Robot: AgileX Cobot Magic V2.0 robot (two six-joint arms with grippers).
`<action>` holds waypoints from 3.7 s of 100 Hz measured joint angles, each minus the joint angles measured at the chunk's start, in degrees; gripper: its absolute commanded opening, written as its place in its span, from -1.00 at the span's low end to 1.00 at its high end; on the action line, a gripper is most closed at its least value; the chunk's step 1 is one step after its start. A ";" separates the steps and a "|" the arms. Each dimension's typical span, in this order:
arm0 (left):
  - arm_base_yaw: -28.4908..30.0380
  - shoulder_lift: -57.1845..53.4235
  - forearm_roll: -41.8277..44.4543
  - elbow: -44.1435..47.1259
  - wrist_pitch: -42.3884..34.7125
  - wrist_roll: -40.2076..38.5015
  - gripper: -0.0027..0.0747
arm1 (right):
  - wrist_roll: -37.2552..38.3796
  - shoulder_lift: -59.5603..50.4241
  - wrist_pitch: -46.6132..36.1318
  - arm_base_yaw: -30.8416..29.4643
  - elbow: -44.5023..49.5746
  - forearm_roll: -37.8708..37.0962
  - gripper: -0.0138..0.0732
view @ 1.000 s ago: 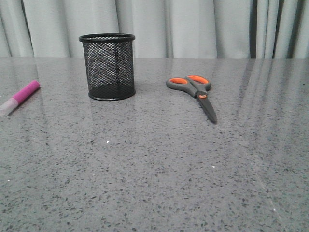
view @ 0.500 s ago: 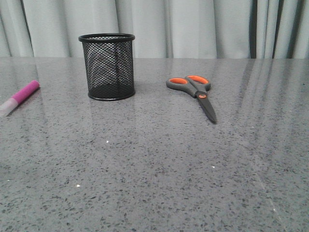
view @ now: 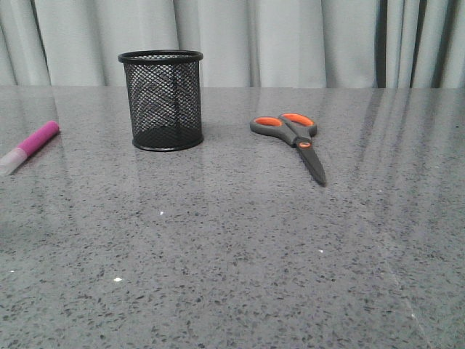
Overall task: Put pen and scissors into bin
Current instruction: 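Lower the left gripper over the pink highlighter and close on it, then lift the pink highlighter upright with the left gripper toward the mesh cup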
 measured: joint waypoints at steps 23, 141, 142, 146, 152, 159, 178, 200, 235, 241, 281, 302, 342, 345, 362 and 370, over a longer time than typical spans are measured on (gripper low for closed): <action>0.00 4.44 -2.45 -2.28 0.12 3.49 -0.08 | 0.00 0.00 0.00 0.00 0.00 0.00 0.31; -3.51 39.66 1.77 -24.69 7.94 6.91 -0.10 | -0.13 0.00 0.00 0.00 0.00 0.00 0.31; -3.51 39.77 1.75 -24.69 7.90 6.95 -0.10 | -0.13 0.00 0.00 0.00 0.00 0.00 0.31; -3.51 40.03 2.16 -24.83 7.52 6.81 -0.10 | -0.13 0.00 0.00 0.00 0.00 0.00 0.31; -3.51 40.40 2.31 -24.91 7.09 6.74 -0.10 | -0.13 0.00 0.00 0.00 0.00 0.00 0.31; -3.51 41.15 2.45 -24.96 6.98 6.74 -0.10 | -0.13 0.00 0.00 0.00 0.00 0.00 0.31; -5.14 43.55 2.86 -24.96 5.89 6.67 -0.10 | -0.13 0.00 0.00 0.00 0.00 0.00 0.31; -5.84 44.90 3.15 -24.96 4.22 6.67 -0.13 | -0.13 0.00 0.25 0.00 0.00 0.00 0.31; -5.84 45.92 5.06 -25.78 4.45 6.52 -0.99 | -0.13 0.00 0.54 0.00 0.00 0.00 0.31; -5.84 45.92 5.06 -25.89 4.57 6.52 -0.99 | -0.13 0.00 0.54 0.00 0.00 0.00 0.31; -8.90 36.37 7.12 -25.22 1.07 7.95 -0.99 | -0.13 0.00 0.98 0.00 0.00 0.00 0.31; -12.00 27.91 3.90 -25.22 -10.54 11.83 -0.99 | -0.13 0.00 1.16 0.00 0.00 0.00 0.31; -23.35 32.04 -3.33 -25.22 -29.41 18.84 -0.99 | -0.13 0.00 1.25 0.00 0.00 0.00 0.31; -24.13 32.97 -3.33 -25.22 -30.61 18.84 -0.99 | -0.13 0.00 1.25 0.00 0.00 0.00 0.31; -27.36 37.92 -3.70 -25.22 -35.53 18.84 -0.99 | -0.13 0.00 1.25 0.00 0.00 0.00 0.31; -27.77 39.97 -3.79 -25.22 -36.56 18.84 -0.99 | -0.13 0.00 1.25 0.00 0.00 0.00 0.31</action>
